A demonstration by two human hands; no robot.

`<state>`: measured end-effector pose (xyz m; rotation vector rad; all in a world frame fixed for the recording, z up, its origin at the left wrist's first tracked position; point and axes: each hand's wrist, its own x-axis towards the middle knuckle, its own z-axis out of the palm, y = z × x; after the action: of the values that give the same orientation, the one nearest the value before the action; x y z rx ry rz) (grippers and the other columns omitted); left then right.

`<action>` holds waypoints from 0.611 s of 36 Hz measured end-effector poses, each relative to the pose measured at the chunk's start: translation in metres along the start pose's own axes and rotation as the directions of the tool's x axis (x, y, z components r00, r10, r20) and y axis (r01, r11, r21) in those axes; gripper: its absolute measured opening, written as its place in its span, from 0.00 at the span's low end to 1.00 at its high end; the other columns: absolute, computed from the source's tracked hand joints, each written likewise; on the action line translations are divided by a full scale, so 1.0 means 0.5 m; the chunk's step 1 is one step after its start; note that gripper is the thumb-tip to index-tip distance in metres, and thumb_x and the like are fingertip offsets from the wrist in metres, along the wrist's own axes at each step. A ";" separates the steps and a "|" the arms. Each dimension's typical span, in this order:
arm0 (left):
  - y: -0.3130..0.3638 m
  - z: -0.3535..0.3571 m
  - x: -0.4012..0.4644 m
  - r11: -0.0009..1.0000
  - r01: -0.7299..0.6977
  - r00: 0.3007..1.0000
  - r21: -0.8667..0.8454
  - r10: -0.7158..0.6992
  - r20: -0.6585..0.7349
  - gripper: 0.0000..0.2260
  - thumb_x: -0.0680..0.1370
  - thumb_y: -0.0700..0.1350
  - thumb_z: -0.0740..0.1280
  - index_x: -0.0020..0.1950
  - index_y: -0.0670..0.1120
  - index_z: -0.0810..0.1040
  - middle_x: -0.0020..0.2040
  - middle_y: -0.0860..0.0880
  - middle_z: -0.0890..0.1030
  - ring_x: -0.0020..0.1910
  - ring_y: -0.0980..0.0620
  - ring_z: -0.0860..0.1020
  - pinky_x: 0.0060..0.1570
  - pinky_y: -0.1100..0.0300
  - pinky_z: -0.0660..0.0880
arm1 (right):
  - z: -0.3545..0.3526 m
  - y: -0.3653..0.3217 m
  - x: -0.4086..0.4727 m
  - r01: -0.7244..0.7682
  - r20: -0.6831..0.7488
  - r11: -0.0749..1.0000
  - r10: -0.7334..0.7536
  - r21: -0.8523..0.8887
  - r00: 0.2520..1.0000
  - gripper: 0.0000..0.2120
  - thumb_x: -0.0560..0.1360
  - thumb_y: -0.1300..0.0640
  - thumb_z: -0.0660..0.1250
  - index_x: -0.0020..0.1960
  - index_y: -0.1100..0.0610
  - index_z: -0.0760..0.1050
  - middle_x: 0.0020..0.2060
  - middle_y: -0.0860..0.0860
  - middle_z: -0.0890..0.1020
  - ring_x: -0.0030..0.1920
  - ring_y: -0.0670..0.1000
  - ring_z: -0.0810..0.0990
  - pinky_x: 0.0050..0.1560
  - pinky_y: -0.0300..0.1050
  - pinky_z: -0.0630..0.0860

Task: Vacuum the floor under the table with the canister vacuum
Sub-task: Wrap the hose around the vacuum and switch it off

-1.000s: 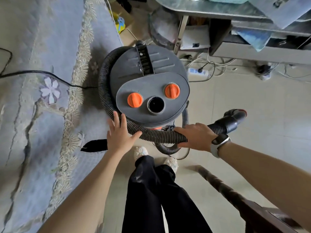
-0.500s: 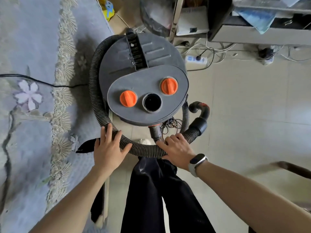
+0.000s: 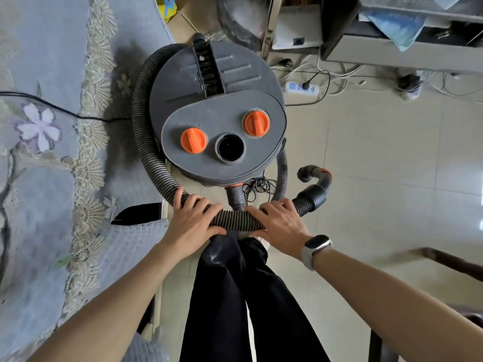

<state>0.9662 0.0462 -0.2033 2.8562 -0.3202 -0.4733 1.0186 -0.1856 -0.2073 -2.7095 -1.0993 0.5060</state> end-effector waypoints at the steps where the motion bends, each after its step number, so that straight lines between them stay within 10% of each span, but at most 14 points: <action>1: 0.004 -0.002 0.000 1.000 0.009 1.000 -0.003 -0.010 -0.011 0.24 0.65 0.63 0.68 0.52 0.48 0.79 0.44 0.49 0.81 0.49 0.42 0.79 0.64 0.36 0.54 | -0.001 0.006 -0.001 -0.006 0.020 1.000 0.005 0.023 1.000 0.27 0.68 0.39 0.71 0.63 0.51 0.75 0.44 0.52 0.82 0.46 0.56 0.81 0.53 0.55 0.74; 7: -0.002 0.008 -0.008 0.999 -0.012 0.995 0.030 0.015 -0.100 0.25 0.61 0.60 0.76 0.50 0.47 0.79 0.44 0.49 0.80 0.50 0.46 0.73 0.63 0.37 0.55 | -0.020 0.024 -0.016 -0.422 0.183 0.832 0.380 0.360 0.907 0.26 0.78 0.40 0.55 0.72 0.50 0.65 0.68 0.48 0.71 0.70 0.52 0.64 0.69 0.52 0.59; 11: -0.006 0.014 -0.018 0.999 -0.031 0.989 0.008 0.032 -0.144 0.26 0.62 0.60 0.75 0.53 0.51 0.72 0.43 0.50 0.80 0.52 0.48 0.71 0.64 0.38 0.54 | -0.006 0.028 -0.017 -0.769 0.422 0.200 0.738 0.607 0.526 0.26 0.80 0.49 0.59 0.74 0.57 0.60 0.69 0.58 0.67 0.67 0.58 0.68 0.65 0.51 0.66; 16: -0.004 0.000 -0.022 0.999 -0.050 0.976 0.006 0.050 -0.214 0.22 0.69 0.65 0.59 0.53 0.51 0.70 0.44 0.50 0.79 0.52 0.49 0.70 0.64 0.39 0.55 | 0.033 0.028 0.022 -0.506 0.761 -0.587 0.595 0.631 0.259 0.18 0.78 0.51 0.62 0.63 0.59 0.67 0.58 0.57 0.78 0.56 0.57 0.78 0.52 0.54 0.78; 22: -0.014 -0.006 -0.041 0.995 -0.091 0.967 0.032 0.096 -0.237 0.25 0.72 0.66 0.56 0.52 0.47 0.77 0.45 0.50 0.80 0.51 0.49 0.71 0.63 0.38 0.57 | 0.040 0.048 0.042 -0.332 0.800 -0.729 0.563 0.599 0.209 0.14 0.76 0.56 0.65 0.57 0.61 0.68 0.53 0.59 0.78 0.55 0.61 0.79 0.55 0.61 0.77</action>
<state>0.9497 0.0585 -0.1965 2.8619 -0.4147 -0.1063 1.0405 -0.1873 -0.2378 -1.1915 1.3049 0.6849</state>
